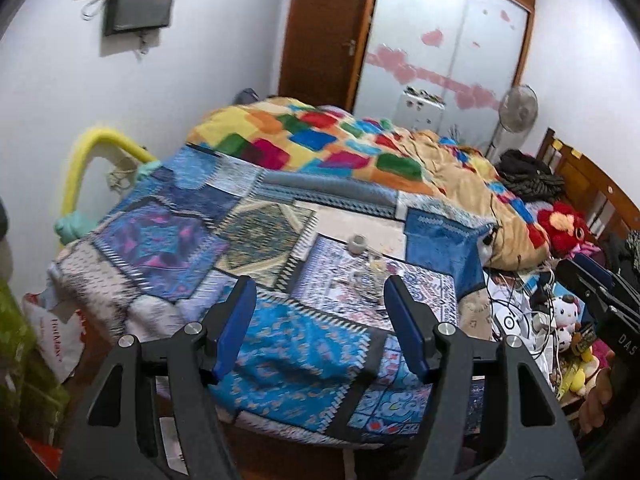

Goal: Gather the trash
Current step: 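Move both tools back toward the white cable pile on the bed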

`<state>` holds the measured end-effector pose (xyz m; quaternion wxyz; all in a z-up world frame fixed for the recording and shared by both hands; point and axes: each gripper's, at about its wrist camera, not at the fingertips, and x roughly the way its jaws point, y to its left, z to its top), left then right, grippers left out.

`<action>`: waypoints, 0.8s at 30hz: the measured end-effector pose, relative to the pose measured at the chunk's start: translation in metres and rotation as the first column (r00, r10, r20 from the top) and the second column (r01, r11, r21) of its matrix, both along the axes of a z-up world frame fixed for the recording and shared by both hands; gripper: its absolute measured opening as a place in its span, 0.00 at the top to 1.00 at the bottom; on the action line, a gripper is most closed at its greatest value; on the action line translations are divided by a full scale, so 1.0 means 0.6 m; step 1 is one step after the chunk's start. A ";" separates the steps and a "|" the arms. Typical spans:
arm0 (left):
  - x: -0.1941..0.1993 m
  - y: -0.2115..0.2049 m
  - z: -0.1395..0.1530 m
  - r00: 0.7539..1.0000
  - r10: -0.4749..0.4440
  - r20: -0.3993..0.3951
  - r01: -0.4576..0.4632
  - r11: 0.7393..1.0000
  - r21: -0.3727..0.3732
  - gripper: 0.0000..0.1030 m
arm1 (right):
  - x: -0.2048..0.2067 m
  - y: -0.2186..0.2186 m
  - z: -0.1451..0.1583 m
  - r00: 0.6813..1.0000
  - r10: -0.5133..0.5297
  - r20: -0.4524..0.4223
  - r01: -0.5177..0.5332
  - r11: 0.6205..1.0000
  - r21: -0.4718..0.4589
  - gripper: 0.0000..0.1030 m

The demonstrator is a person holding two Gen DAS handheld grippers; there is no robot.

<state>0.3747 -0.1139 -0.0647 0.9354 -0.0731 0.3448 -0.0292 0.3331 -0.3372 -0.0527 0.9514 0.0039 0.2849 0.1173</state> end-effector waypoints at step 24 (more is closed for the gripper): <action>0.324 -0.176 -0.337 0.915 -0.184 -0.360 0.190 0.982 -0.019 0.37 | 0.211 -0.091 -0.249 0.912 -0.062 -0.405 0.114 0.988 0.106 0.40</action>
